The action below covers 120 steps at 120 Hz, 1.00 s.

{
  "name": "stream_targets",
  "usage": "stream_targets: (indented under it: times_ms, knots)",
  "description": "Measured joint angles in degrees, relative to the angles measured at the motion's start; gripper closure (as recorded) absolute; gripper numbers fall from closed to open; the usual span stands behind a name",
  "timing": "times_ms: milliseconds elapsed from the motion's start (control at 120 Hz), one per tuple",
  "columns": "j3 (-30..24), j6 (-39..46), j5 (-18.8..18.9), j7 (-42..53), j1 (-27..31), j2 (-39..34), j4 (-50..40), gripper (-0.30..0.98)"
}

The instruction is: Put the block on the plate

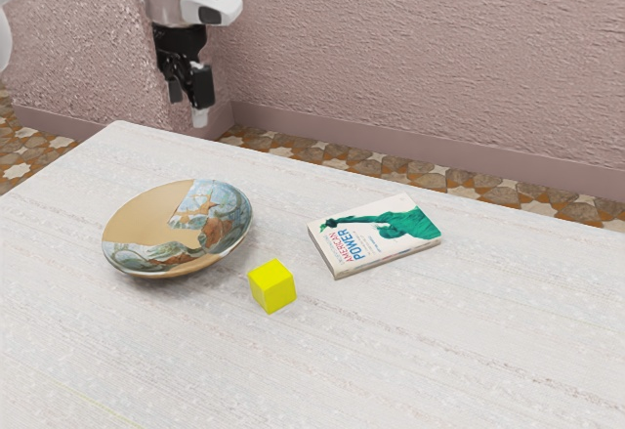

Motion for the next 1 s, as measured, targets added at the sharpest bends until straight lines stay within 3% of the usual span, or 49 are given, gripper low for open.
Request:
stream_targets:
  times_ms: [367, 650, 1000]
  knots:
    - [-0.13, 1.38, -0.17, 2.19, -1.58, 3.14, -1.28, 0.0]
    - [0.75, 12.78, -3.66, 3.69, -1.6, 3.62, -14.72, 0.0]
    - [0.78, 24.93, -4.8, 5.03, -2.52, 7.71, -19.13, 0.0]
